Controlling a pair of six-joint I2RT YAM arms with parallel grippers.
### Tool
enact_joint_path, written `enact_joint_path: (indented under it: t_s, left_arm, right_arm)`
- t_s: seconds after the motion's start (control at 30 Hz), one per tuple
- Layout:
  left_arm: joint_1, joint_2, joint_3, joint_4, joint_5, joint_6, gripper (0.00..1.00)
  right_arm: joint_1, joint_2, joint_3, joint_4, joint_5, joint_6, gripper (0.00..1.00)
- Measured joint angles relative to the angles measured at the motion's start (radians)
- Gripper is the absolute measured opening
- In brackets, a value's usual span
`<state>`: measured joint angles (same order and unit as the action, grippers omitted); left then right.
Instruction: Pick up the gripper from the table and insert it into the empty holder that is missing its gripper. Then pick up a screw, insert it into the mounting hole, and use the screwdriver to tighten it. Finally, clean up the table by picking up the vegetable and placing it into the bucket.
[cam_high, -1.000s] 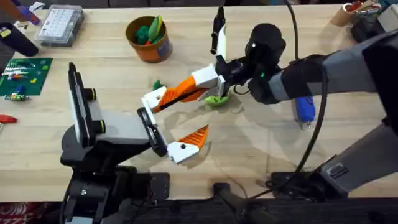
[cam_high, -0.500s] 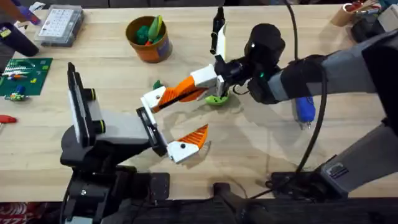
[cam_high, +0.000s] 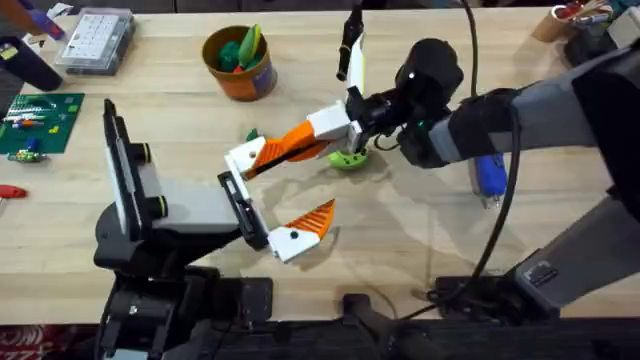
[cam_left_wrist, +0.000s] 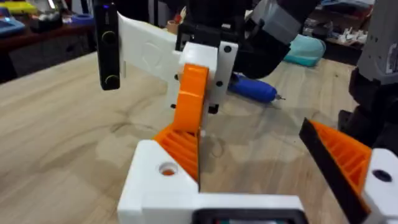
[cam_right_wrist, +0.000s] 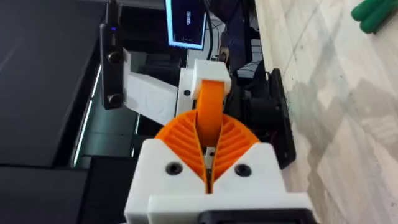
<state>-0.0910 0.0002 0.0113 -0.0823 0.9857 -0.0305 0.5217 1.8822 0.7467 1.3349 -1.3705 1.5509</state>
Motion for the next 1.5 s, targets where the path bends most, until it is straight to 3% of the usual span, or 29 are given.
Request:
enact_joint_path:
  t_s: [1.5]
  left_arm:
    - [0.000, 0.000, 0.003, -0.019, -0.002, -0.007, 0.986]
  right_arm:
    - [0.004, 0.001, -0.039, 0.019, 0.047, 0.042, 0.007]
